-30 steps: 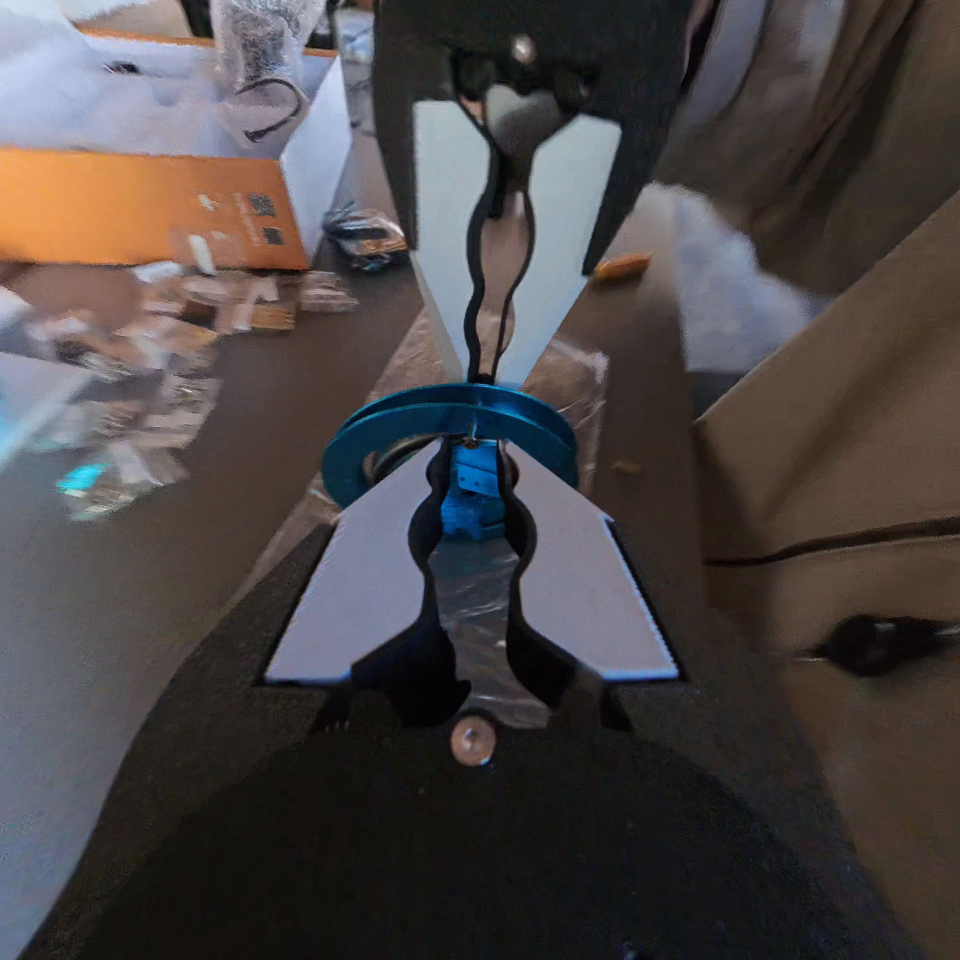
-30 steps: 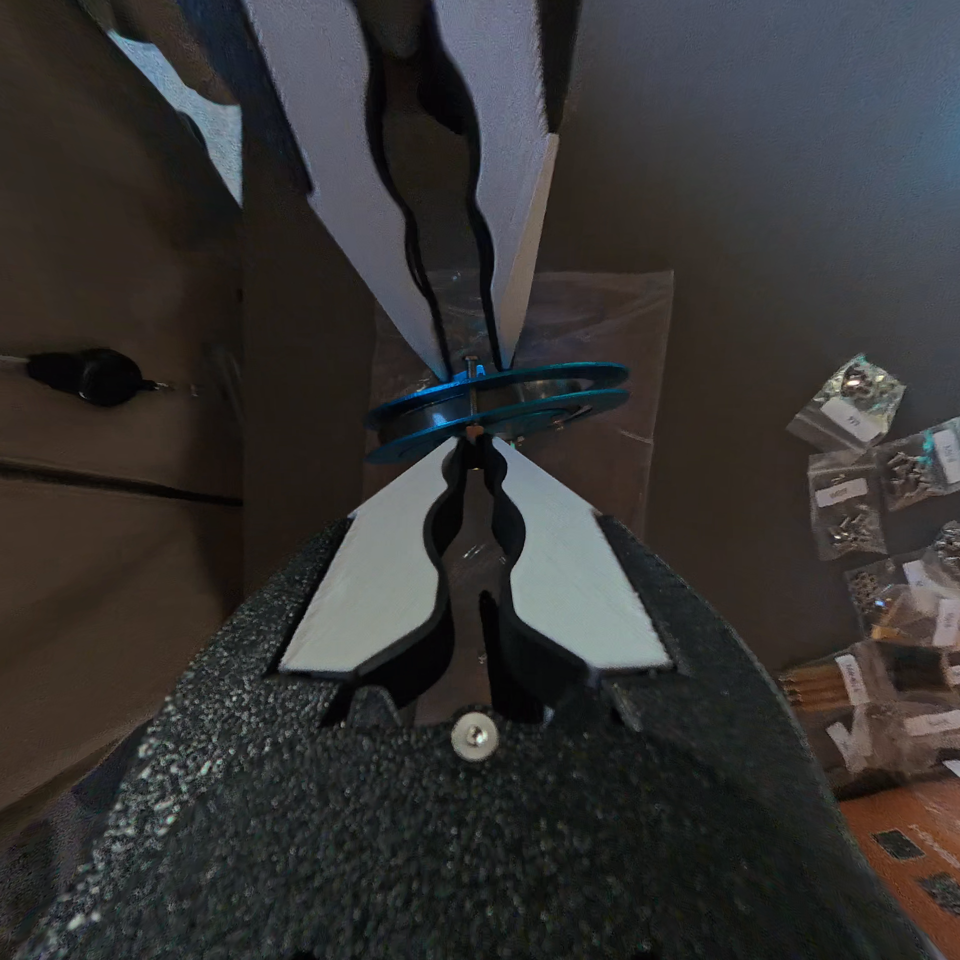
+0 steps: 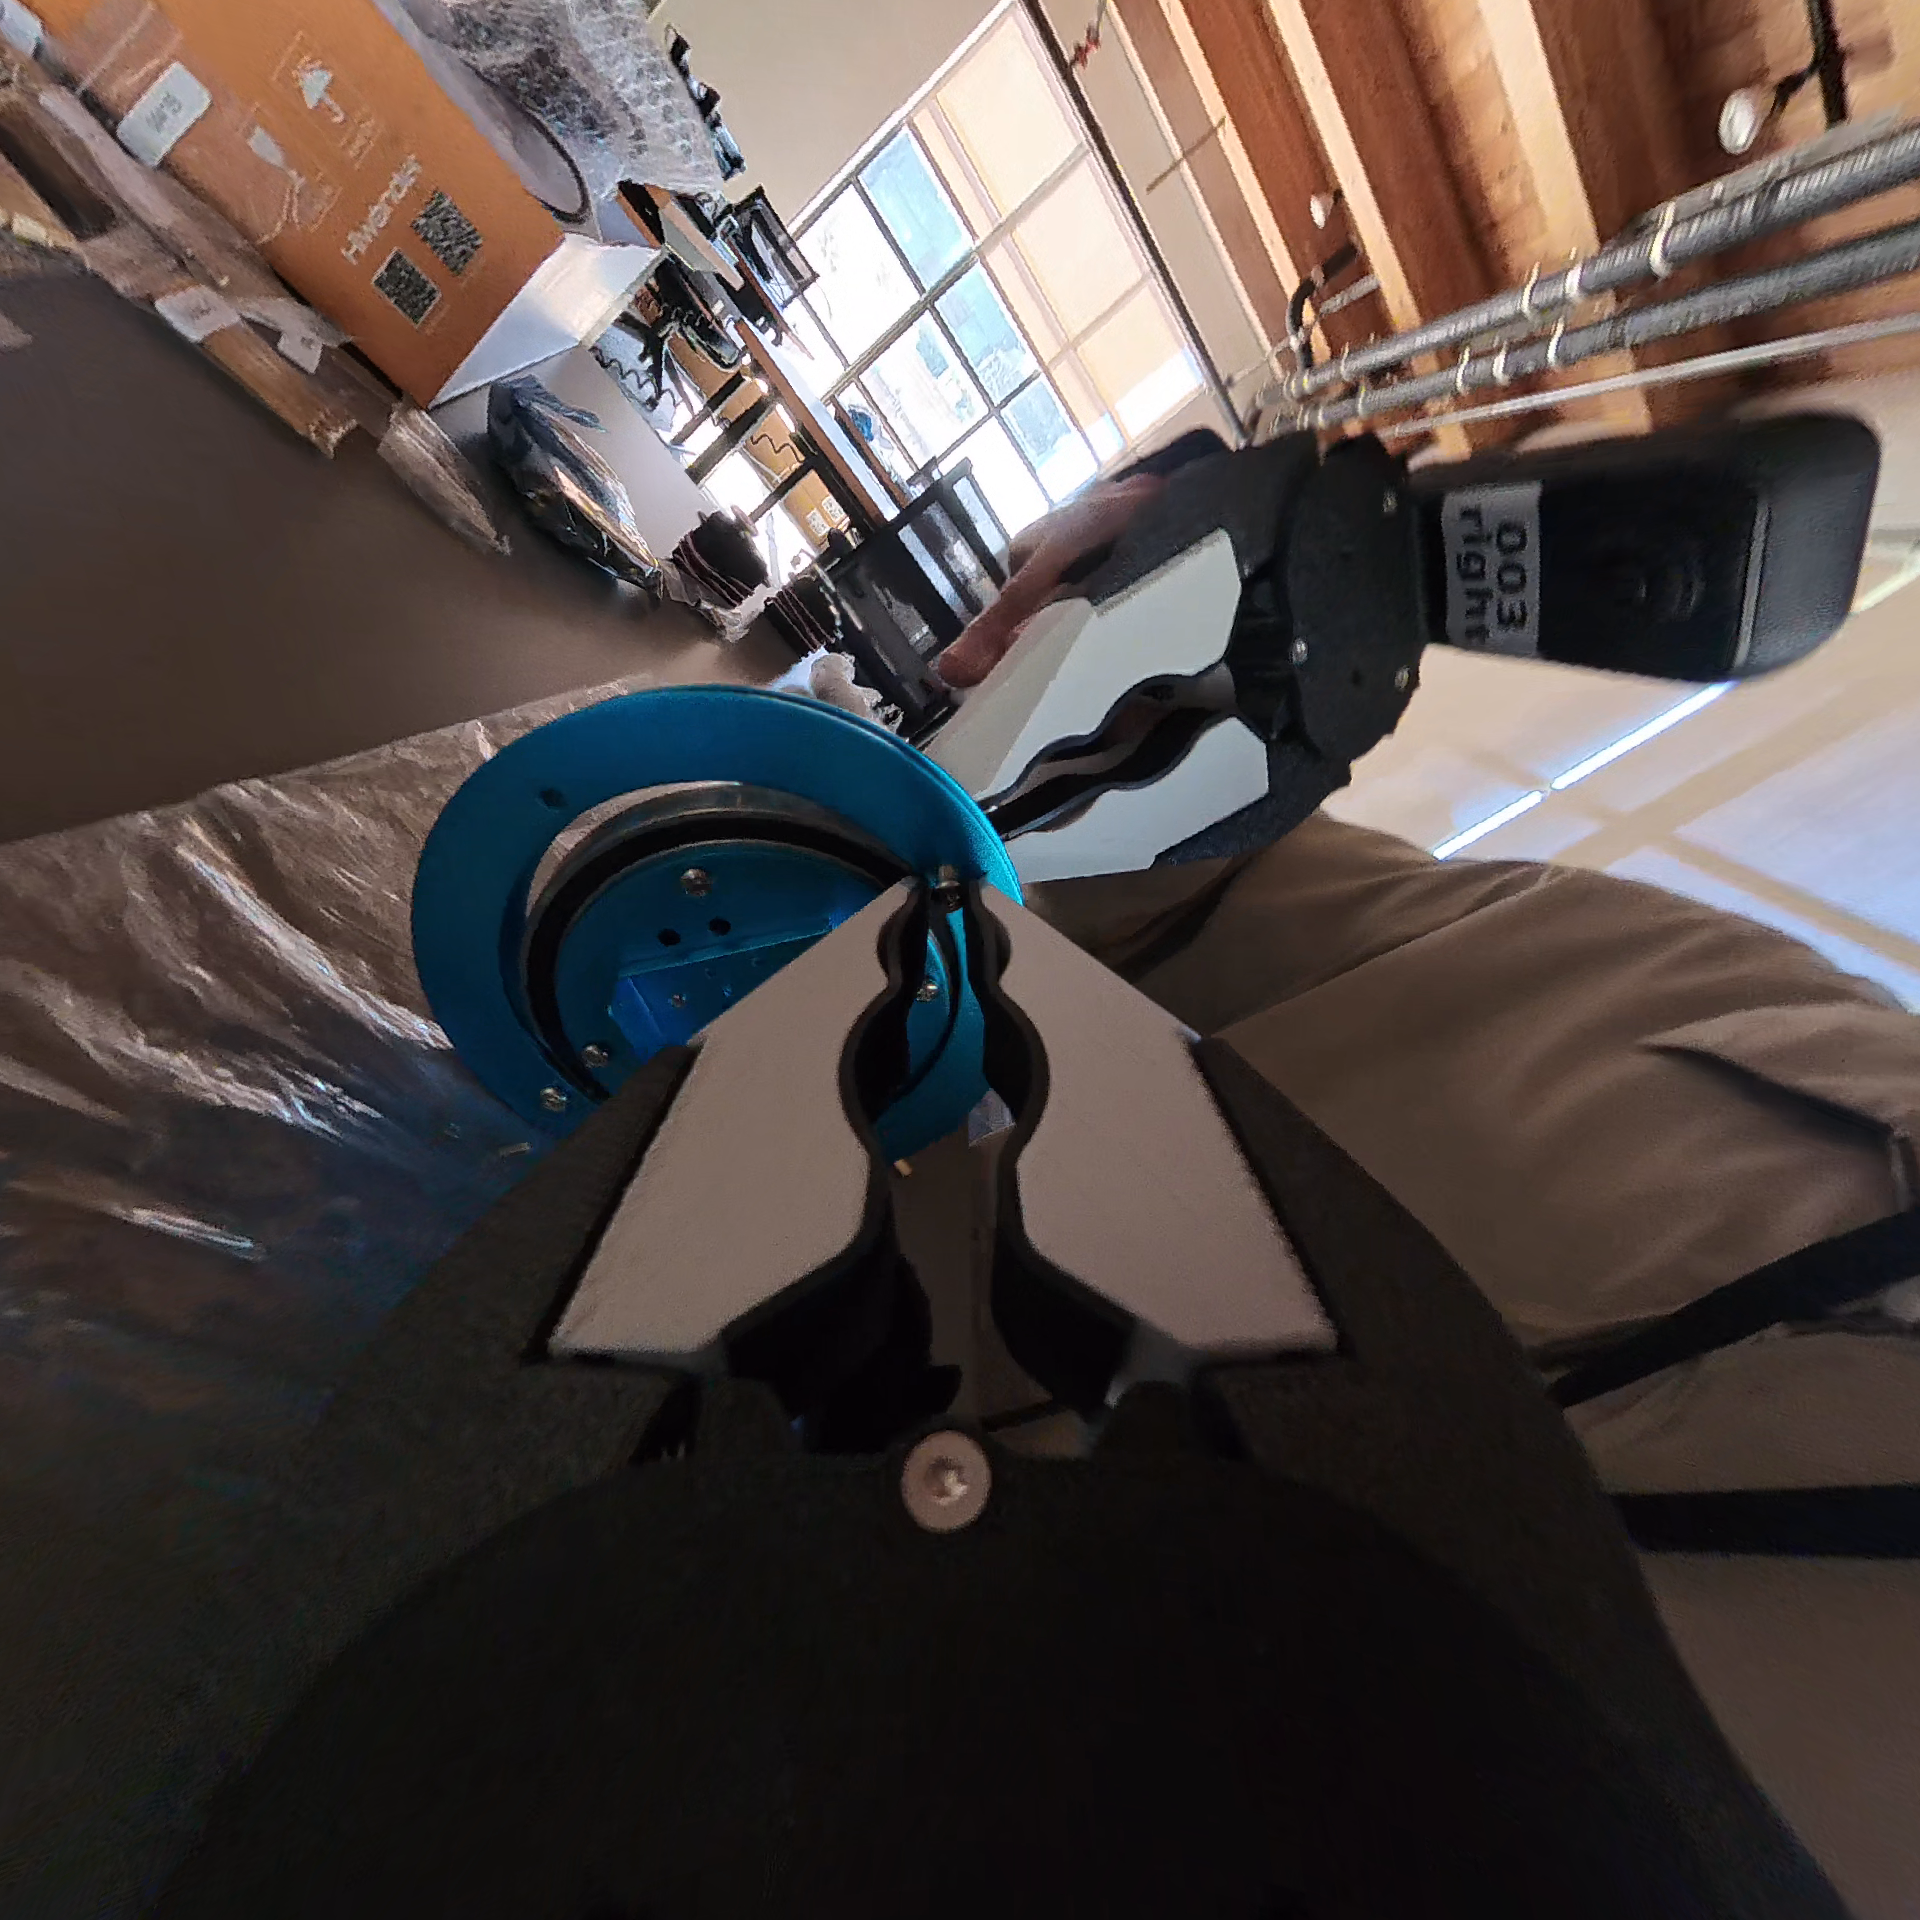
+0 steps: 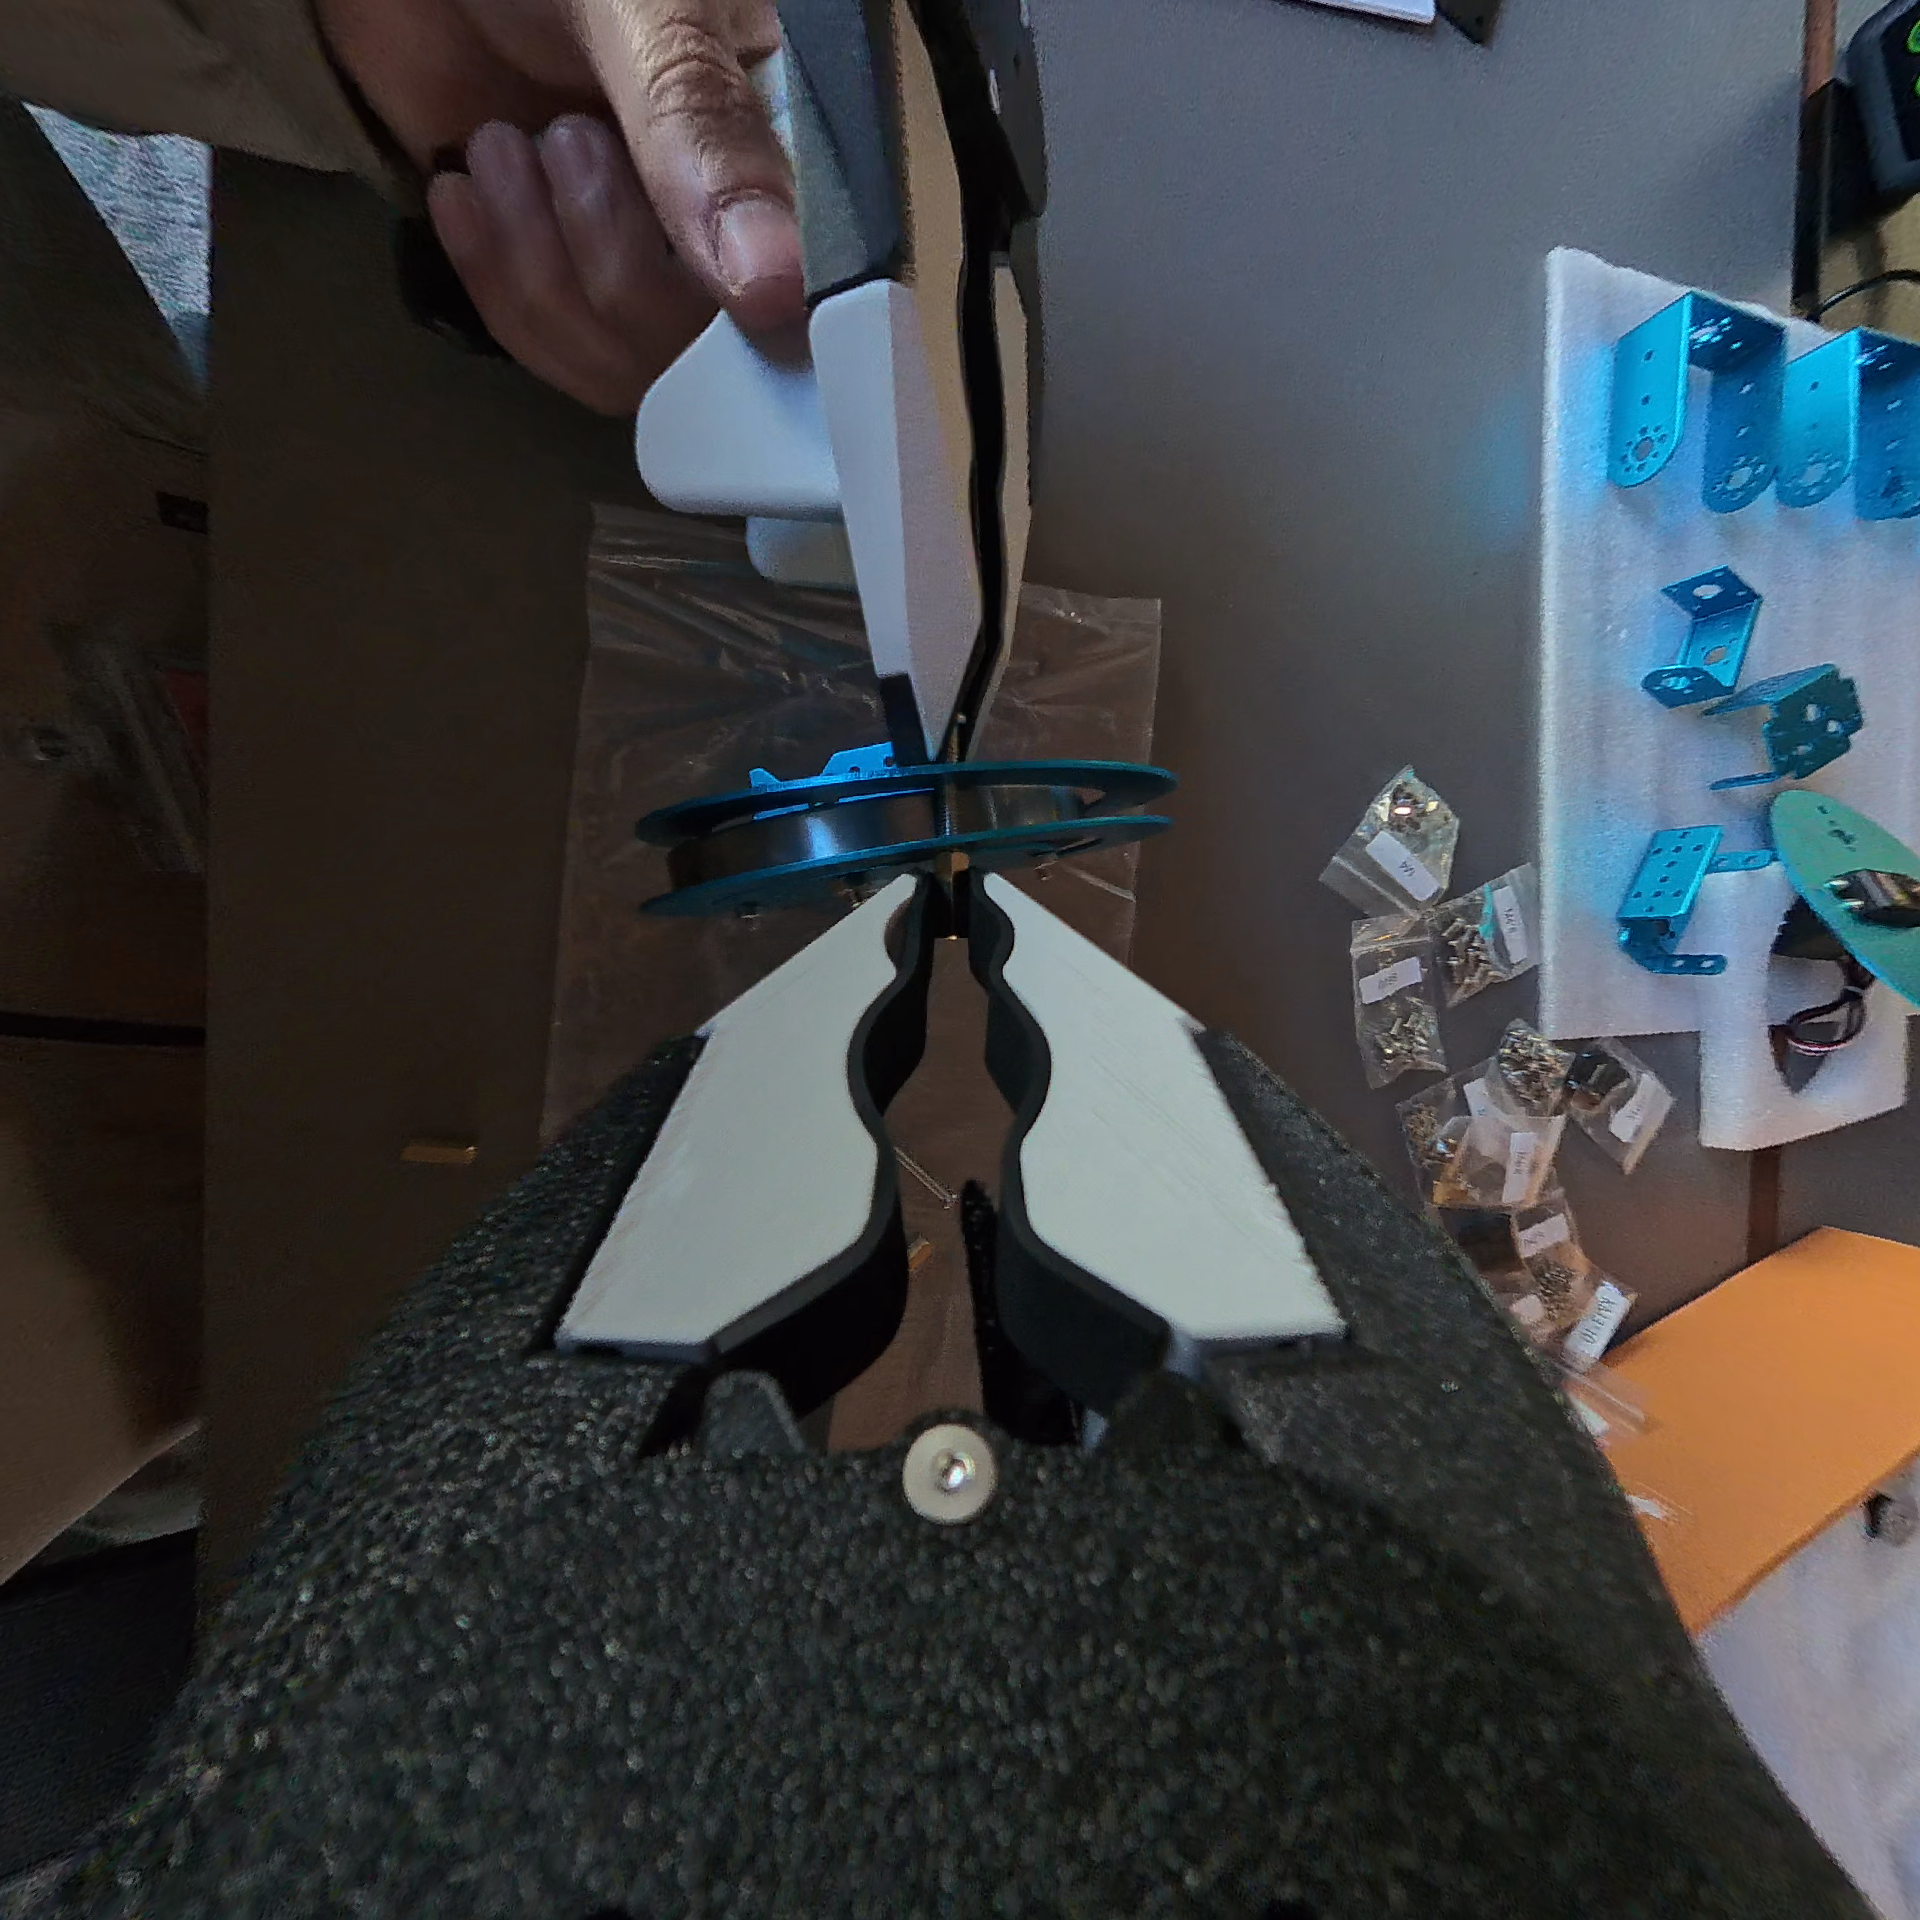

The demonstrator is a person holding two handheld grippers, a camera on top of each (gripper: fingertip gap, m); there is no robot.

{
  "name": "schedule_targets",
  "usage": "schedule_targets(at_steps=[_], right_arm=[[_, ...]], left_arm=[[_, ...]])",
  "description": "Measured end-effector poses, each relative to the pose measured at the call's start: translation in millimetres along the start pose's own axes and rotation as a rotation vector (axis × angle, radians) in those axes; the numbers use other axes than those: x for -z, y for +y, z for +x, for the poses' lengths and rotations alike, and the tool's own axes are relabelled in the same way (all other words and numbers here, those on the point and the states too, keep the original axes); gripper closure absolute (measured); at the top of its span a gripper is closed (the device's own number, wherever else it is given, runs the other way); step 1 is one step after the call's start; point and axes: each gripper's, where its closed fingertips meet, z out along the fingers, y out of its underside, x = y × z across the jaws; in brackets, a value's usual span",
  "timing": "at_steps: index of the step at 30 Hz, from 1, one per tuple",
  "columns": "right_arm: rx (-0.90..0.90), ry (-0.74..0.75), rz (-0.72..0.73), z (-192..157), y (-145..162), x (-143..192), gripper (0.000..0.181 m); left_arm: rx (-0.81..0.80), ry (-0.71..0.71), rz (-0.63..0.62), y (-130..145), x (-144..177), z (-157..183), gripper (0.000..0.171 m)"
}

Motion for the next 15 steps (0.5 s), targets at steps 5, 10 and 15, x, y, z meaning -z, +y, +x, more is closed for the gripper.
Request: schedule_targets(at_steps=[5, 10, 15], right_arm=[[0.26, 0.235, -0.019, 6.5, -0.2, 1.7, 0.177], [0.535, 0.573, -0.037, 10.5, -1.7, 4.9, 0.175], [0.554, 0.724, 0.002, 6.7, -0.9, 9.0, 0.167]], left_arm=[[0.177, 0.031, 0.03, 0.4, 0.4, 0.2, 0.169], [0.228, 0.032, 0.034, 0.4, 0.0, 0.4, 0.169], [0.23, 0.022, 0.044, 0.4, 0.2, 0.2, 0.169]])
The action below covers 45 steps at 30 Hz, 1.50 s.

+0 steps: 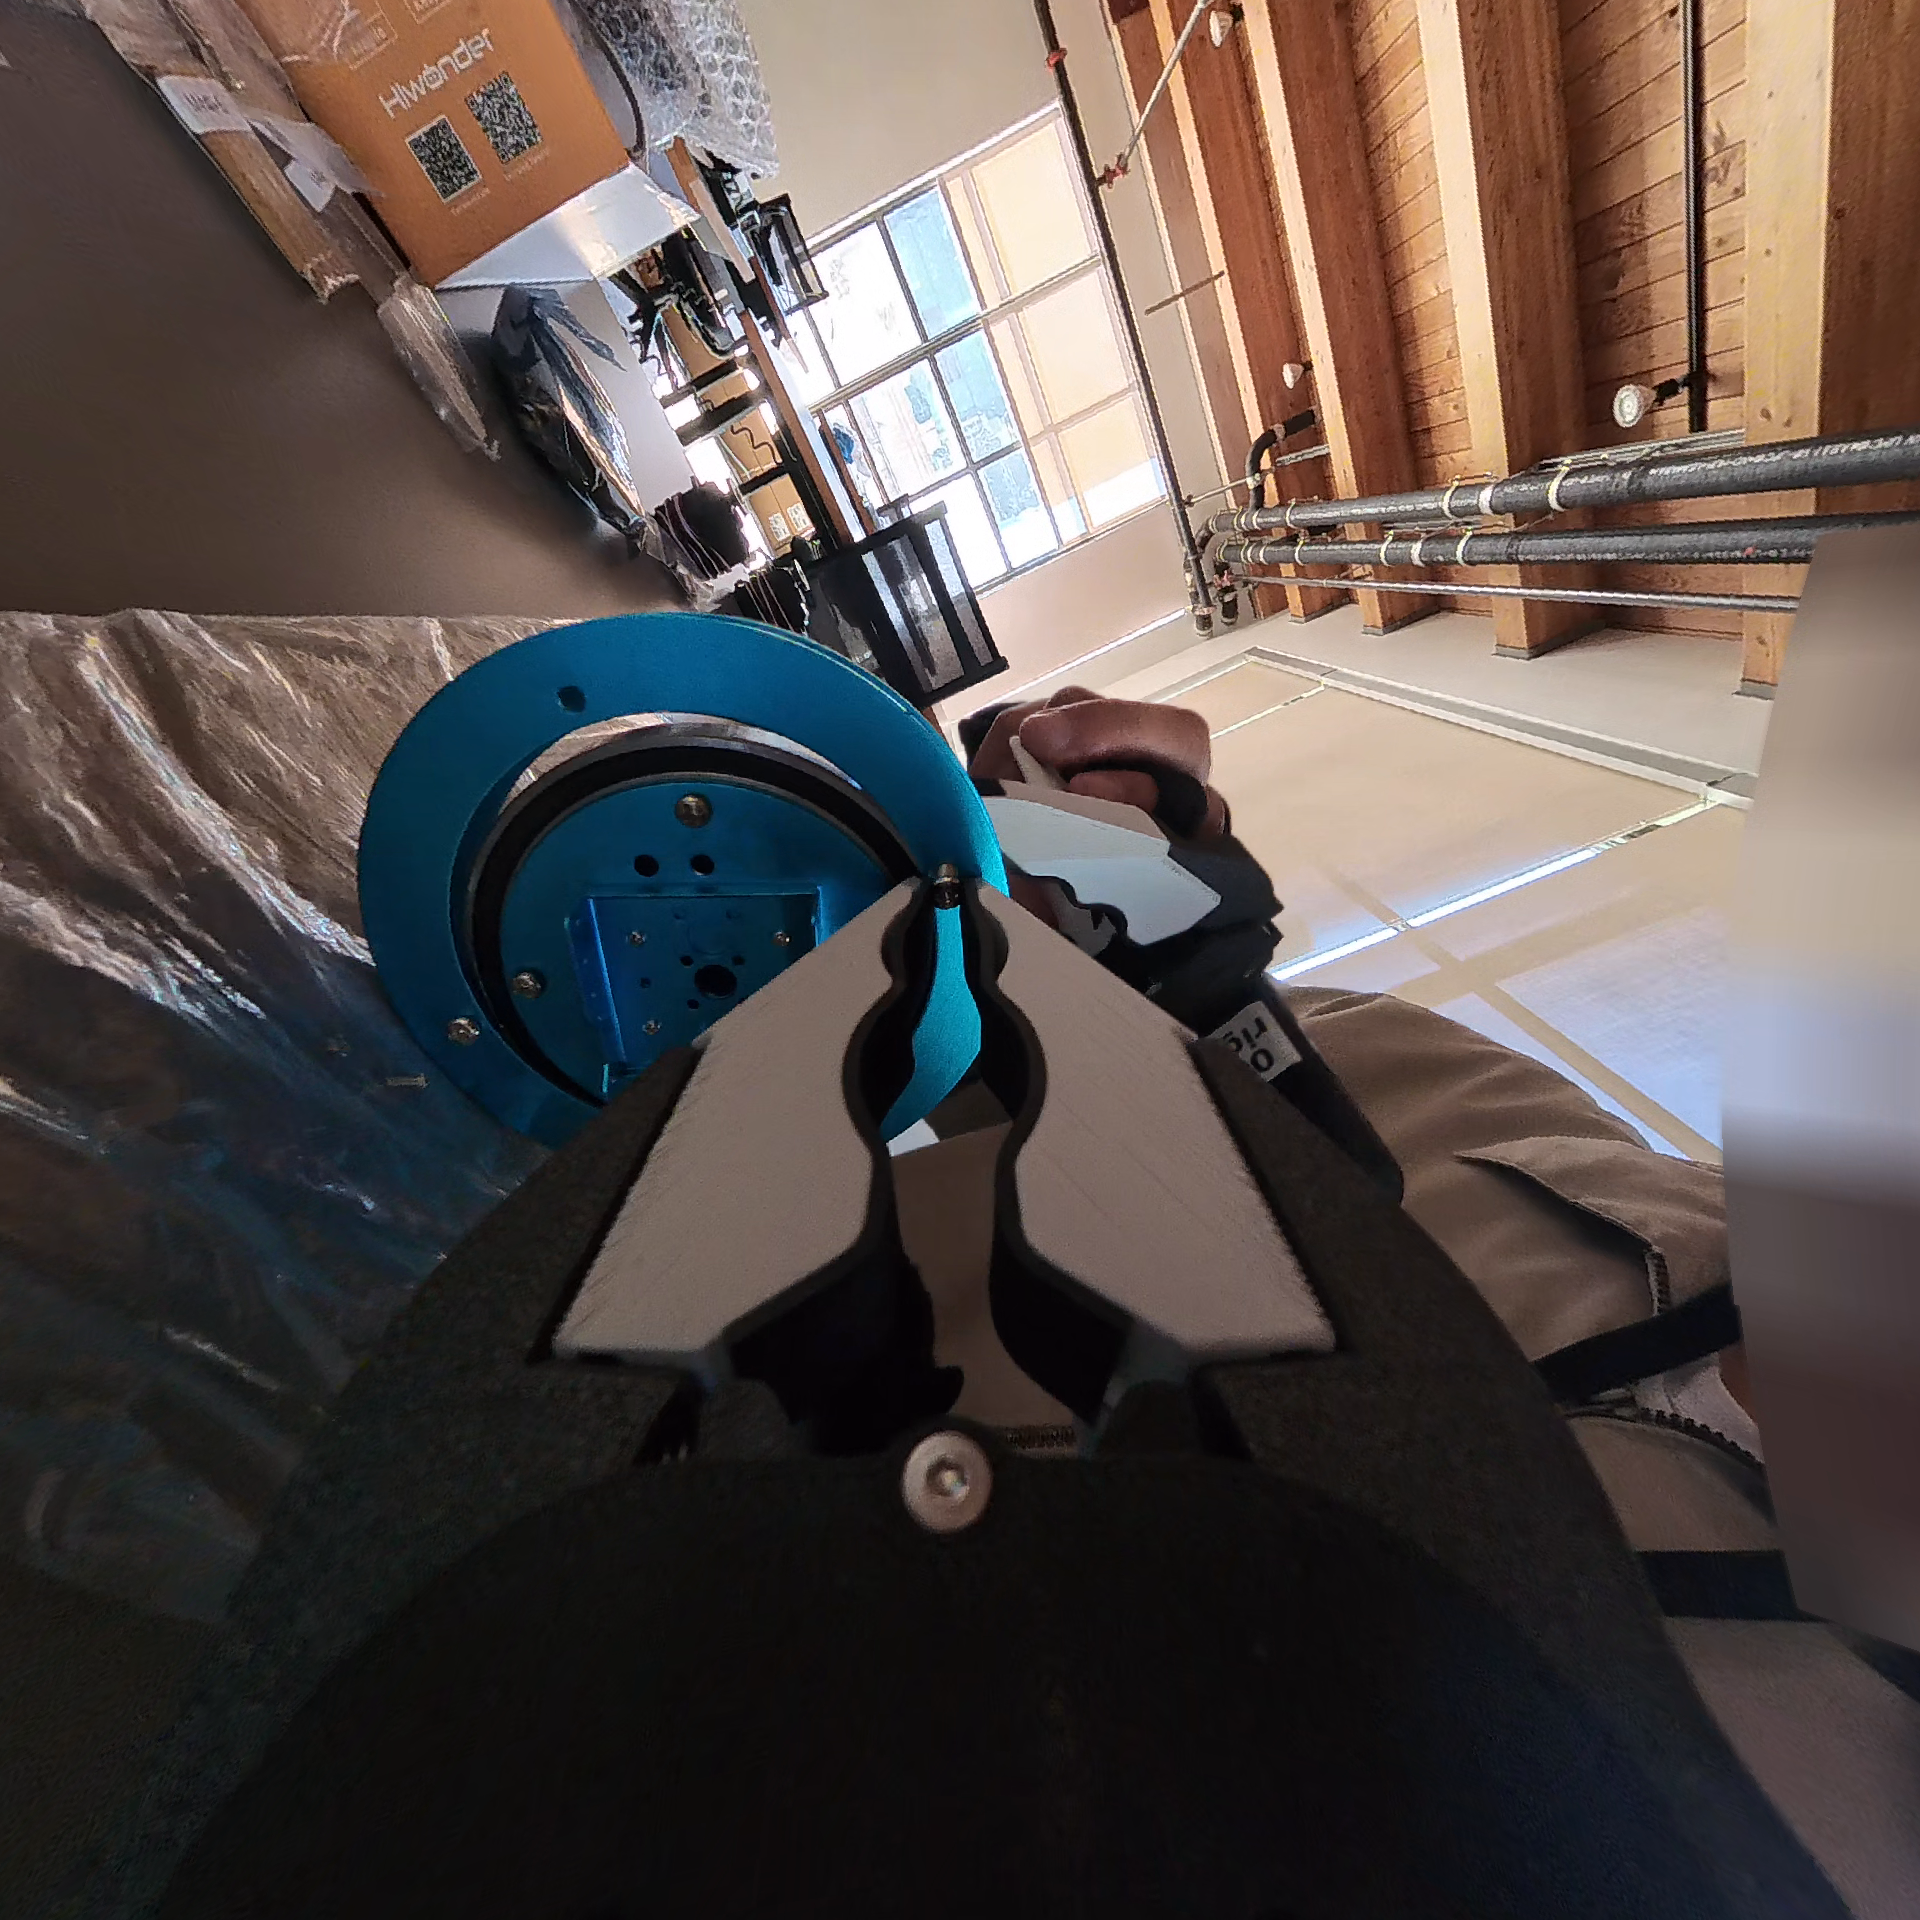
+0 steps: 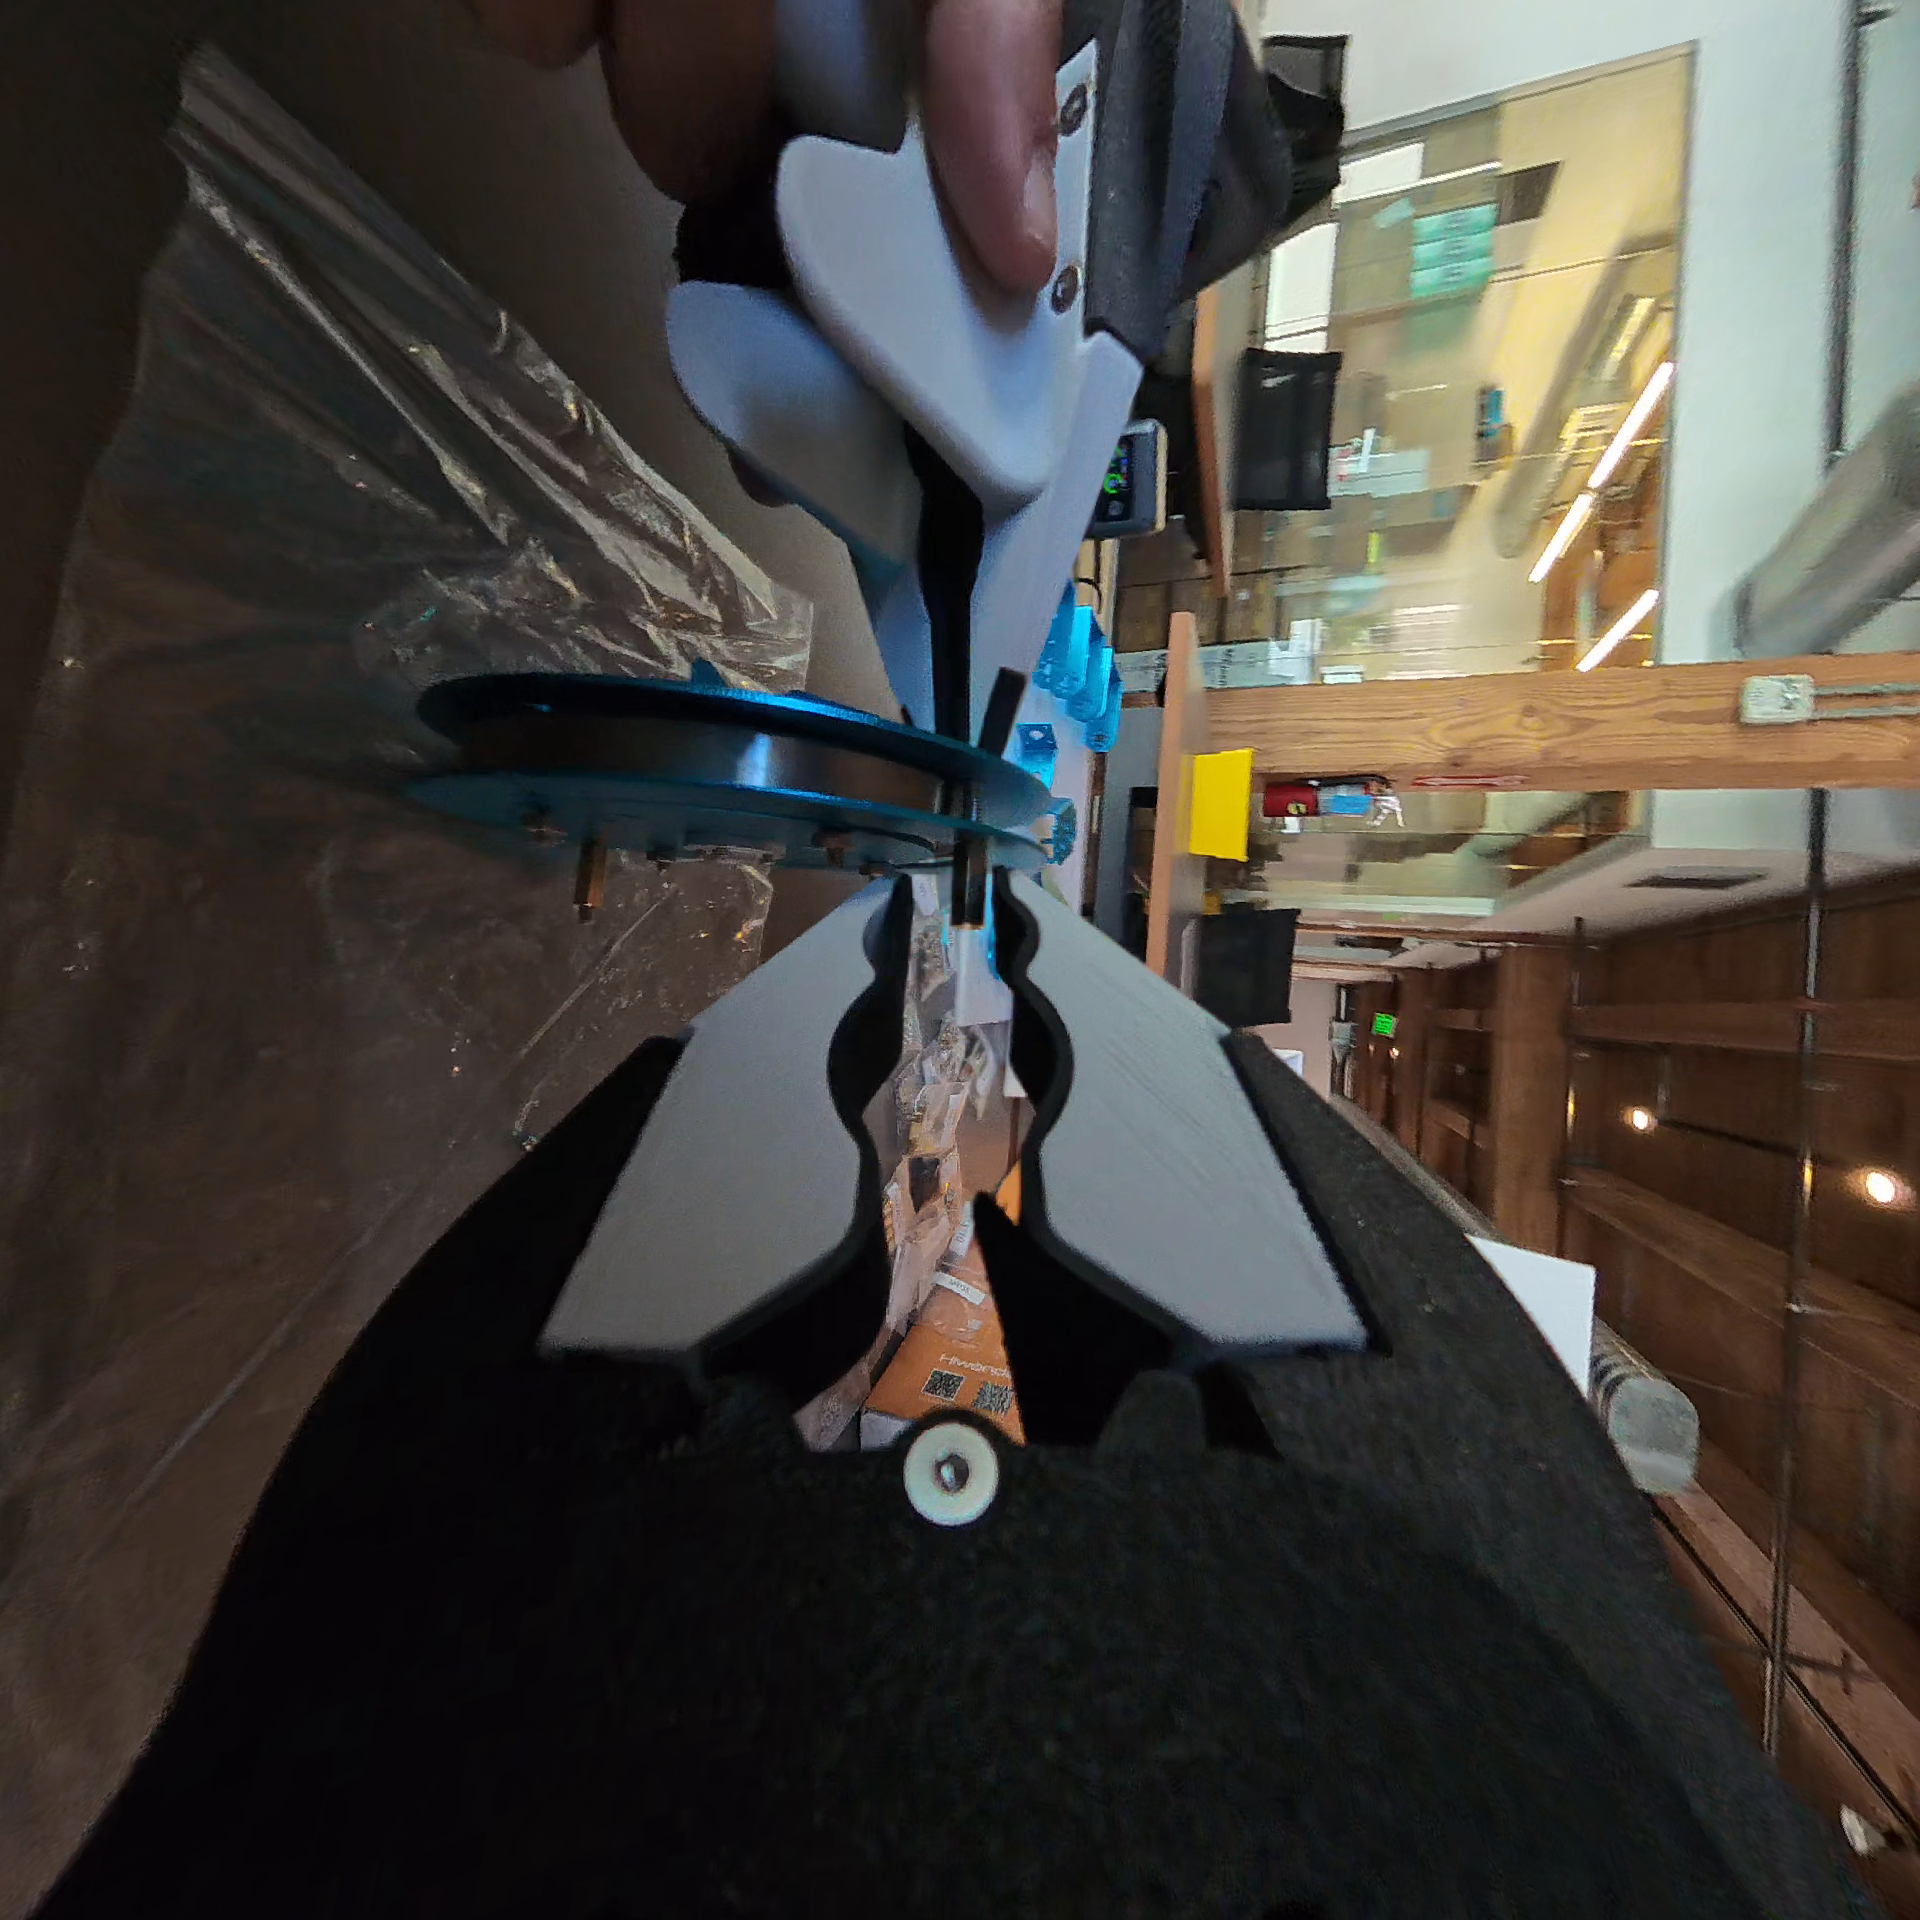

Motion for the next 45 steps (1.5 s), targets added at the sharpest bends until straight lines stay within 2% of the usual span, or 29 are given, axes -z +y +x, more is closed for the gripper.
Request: schedule_targets(at_steps=[6, 9, 12, 18, 29, 36, 38, 40, 45], right_arm=[[-0.024, 0.123, -0.058, 3.7, 3.6, 1.8, 0.163], [0.036, 0.221, -0.077, 6.6, 3.1, -0.7, 0.177], [0.08, 0.283, -0.074, 8.1, 0.5, -1.0, 0.177], [0.126, 0.318, -0.053, 10.2, 1.8, -4.2, 0.177], [0.165, 0.299, -0.03, 9.8, -2.9, -4.8, 0.177], [0.296, 0.344, 0.002, 9.9, -5.0, -2.6, 0.177], [0.31, 0.352, -0.005, 10.3, -4.2, -3.0, 0.177], [0.237, 0.29, -0.009, 9.3, -2.6, -3.6, 0.176], [-0.101, -0.076, 0.031, 0.7, -2.8, -4.7, 0.177]], left_arm=[[0.018, -0.002, 0.005, 0.6, 0.9, 0.3, 0.169], [0.043, -0.002, 0.008, 0.5, 1.1, 0.5, 0.169], [0.055, -0.007, 0.01, -0.1, 3.5, 0.6, 0.169], [0.085, 0.001, 0.038, -3.2, 8.1, 0.0, 0.16], [0.099, -0.008, 0.029, -4.5, 6.1, 1.1, 0.165], [0.051, -0.051, 0.009, -4.0, 5.7, -0.8, 0.169], [0.005, -0.063, 0.012, -3.9, 5.7, -1.3, 0.17], [-0.121, -0.089, 0.012, -3.4, 6.2, -1.8, 0.169], [-0.525, -0.202, -0.054, -0.7, 8.1, -1.7, 0.17]])
